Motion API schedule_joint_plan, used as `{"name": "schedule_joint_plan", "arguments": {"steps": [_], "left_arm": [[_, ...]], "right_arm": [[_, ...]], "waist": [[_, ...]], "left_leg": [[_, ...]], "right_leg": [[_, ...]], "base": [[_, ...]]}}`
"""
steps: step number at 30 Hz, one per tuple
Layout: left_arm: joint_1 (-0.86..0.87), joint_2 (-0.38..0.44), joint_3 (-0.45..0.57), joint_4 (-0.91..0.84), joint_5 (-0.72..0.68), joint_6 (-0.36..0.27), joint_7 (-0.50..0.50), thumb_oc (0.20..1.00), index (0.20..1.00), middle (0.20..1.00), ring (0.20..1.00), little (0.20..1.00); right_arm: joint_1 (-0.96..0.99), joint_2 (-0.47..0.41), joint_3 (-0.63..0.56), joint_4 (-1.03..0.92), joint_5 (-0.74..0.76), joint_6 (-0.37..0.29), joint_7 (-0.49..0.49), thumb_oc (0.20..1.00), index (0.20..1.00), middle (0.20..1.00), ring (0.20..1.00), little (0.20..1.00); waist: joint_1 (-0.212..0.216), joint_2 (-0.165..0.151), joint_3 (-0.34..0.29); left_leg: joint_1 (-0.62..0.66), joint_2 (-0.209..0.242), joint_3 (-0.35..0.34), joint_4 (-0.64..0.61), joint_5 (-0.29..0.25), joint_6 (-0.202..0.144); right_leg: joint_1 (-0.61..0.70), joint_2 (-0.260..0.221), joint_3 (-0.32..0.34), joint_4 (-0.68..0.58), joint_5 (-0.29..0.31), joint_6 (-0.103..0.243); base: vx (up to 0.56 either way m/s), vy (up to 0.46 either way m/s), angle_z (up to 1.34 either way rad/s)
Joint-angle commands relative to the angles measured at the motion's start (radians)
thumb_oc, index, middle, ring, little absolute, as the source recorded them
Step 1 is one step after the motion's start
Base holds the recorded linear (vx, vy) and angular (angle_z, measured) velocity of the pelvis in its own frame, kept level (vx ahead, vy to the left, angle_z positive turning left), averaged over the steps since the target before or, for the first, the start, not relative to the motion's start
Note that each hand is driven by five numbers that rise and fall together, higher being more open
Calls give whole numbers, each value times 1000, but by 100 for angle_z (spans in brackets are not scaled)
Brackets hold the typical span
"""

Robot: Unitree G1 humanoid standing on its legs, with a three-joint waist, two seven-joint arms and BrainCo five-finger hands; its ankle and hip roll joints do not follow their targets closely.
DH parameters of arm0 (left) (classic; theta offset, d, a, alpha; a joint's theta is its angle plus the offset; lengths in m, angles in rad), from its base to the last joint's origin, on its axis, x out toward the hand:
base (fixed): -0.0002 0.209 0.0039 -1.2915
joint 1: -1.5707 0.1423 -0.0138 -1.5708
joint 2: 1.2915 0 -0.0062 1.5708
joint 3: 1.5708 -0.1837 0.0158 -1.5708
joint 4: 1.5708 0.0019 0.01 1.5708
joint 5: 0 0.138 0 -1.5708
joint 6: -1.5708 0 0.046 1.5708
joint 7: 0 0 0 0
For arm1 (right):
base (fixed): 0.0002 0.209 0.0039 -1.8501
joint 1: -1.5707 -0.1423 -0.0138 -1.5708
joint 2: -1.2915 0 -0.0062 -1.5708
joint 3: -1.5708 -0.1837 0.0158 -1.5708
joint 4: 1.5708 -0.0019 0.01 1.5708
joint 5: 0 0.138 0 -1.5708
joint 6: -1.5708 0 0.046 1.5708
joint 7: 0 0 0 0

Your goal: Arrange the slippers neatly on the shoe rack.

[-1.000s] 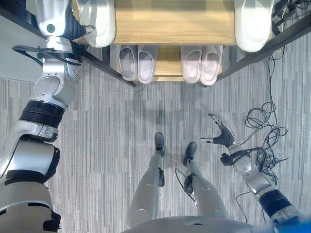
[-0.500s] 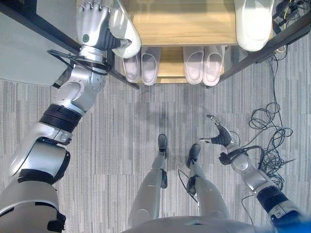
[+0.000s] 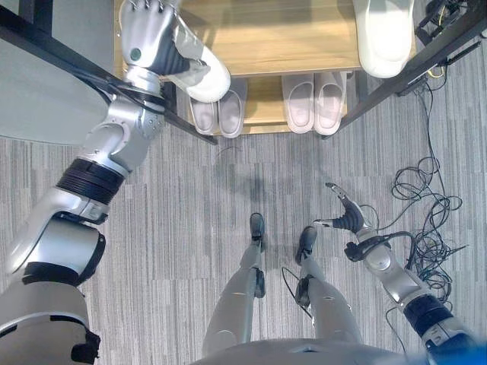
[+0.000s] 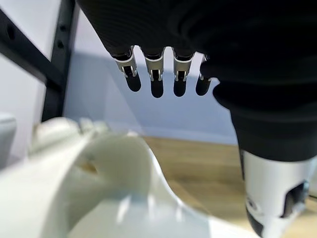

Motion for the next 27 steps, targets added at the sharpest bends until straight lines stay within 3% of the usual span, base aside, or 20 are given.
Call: {"name": "schedule_joint_plan", "arguments": {"steps": [1,4,19,20,27], "left_arm": [[-81,22,64,58,26,48,49,1000,1000,1000,1000,1000],[-90,42,84,84,57,86,47,1000,1000,1000,1000,1000],[-104,-1,67,220,50,123,34,1000,1000,1000,1000,1000],[-100,-16,77,268,22,128,34,200,200,200,200,200],[-92,-49,70,305,8,125,25,200,200,200,200,200]], "right_arm": [[64,-8,-43,-53,3,-25,-4,1000,1000,1000,1000,1000],[66,7,-47,-49,2,-18,-2,1000,1000,1000,1000,1000],[34,19,-28,-24,5,-15,-2,1000,1000,1000,1000,1000],[32,22,-27,-24,6,-13,-5,1000,1000,1000,1000,1000],[36,19,-22,-23,0,-13,-5,1000,1000,1000,1000,1000]], "waist": [[6,-30,-37],[6,-37,-33],[-5,-52,-25],[-8,-56,-25],[-19,-60,-32]], "left_leg": [[28,-66,-40,-35,-104,-66],[24,-66,-49,-35,-104,-67],[5,-59,-47,-35,-99,-69],[4,-58,-45,-35,-98,-69],[5,-52,-40,-35,-98,-67]], "right_leg": [[36,-135,-83,4,34,177],[34,-134,-78,4,33,176],[11,-129,-64,4,41,175],[6,-126,-60,4,41,174],[2,-122,-59,4,36,170]], "base": [[2,-16,9],[0,-12,4],[3,4,0],[22,-4,-4],[6,2,-1]]}}
